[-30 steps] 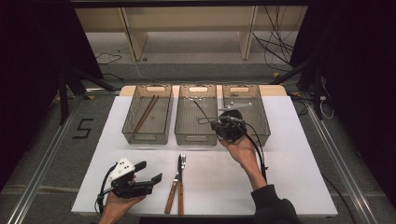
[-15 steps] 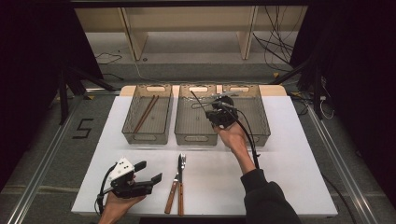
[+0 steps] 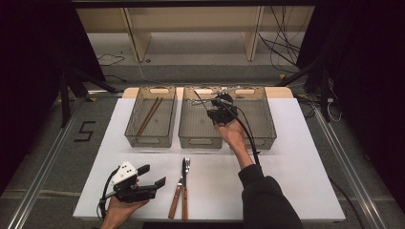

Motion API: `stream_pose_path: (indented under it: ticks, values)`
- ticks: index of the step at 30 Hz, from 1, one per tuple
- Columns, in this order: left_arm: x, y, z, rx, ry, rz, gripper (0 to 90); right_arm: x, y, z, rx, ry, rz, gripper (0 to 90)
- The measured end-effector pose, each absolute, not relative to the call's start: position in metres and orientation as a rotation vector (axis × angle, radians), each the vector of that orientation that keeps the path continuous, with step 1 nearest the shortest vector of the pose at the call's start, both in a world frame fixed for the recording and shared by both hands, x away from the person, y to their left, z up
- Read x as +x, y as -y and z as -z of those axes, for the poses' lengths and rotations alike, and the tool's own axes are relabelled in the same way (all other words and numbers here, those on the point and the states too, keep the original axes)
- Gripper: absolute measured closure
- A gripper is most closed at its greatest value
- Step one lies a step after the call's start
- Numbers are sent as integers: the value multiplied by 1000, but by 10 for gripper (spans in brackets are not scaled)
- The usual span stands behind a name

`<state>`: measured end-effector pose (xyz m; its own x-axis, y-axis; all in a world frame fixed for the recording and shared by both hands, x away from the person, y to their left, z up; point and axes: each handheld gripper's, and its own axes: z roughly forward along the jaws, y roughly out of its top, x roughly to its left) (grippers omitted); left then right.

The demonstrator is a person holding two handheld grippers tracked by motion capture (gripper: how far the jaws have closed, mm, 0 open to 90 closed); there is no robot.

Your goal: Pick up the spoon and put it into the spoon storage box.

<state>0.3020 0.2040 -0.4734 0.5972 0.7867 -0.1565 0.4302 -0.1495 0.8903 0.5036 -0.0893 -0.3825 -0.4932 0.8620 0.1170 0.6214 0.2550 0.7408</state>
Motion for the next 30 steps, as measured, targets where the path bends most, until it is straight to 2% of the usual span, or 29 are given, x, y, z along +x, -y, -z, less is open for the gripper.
stream_pose_path:
  ticks: [30]
  values:
    - [302,-204,473,1777,-991,-427,196,522,72,416,1412,-2262,-981,896]
